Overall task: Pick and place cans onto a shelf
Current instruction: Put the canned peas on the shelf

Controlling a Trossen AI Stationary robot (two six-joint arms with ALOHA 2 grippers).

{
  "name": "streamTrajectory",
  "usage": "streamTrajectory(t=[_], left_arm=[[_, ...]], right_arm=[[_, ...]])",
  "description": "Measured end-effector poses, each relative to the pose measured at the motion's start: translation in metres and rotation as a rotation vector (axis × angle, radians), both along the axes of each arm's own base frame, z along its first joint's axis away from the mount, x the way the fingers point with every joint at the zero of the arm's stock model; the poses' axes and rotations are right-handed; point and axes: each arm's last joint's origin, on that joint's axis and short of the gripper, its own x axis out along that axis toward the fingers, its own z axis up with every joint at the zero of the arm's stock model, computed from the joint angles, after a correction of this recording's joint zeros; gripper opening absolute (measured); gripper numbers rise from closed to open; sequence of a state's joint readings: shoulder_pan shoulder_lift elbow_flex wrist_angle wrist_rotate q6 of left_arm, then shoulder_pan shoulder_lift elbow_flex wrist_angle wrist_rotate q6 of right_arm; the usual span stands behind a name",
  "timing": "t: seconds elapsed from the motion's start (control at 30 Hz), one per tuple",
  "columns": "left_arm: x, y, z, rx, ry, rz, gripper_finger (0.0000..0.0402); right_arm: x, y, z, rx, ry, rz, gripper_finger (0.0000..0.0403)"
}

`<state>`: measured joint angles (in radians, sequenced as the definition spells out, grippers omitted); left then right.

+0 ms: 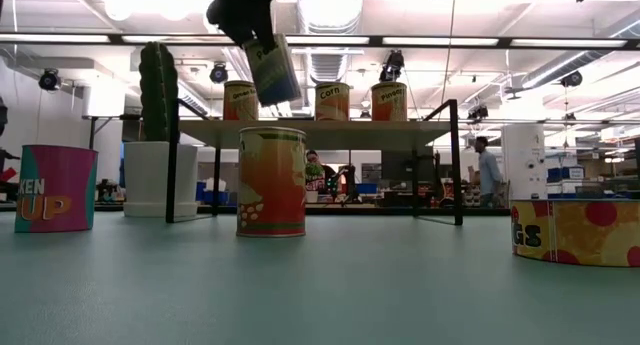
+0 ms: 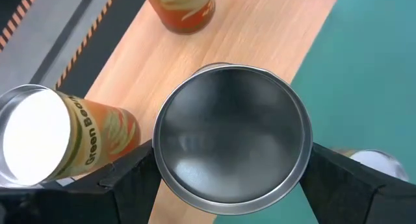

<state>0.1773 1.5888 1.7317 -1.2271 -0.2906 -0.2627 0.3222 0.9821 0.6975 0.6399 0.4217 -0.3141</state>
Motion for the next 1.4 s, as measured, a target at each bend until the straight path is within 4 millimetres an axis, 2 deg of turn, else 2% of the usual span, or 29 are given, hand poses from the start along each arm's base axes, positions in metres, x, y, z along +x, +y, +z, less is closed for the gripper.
streamTrajectory(t=[0.3,0.7,0.93,1.4], left_arm=[[0.002,0.011,-0.004,0.001,0.022,-0.007,0.0297],[-0.001,0.012,-0.006,-0.042,0.045,0.000,0.0297],[0.008,0.015,-0.015,-0.043,0.068,-0.005,0.0297],[0.009,0.015,-0.015,-0.032,0.071,-0.007,0.0311]], right_arm=[[0.000,0.000,0.000,-0.010,0.002,-0.002,0.0356],[0.000,0.000,0.000,-0.011,0.004,-0.002,0.0356],[0.000,0.000,-0.001,-0.012,0.007,-0.002,0.0356],[0.000,0.000,-0.001,-0.025,0.010,-0.006,0.0356]])
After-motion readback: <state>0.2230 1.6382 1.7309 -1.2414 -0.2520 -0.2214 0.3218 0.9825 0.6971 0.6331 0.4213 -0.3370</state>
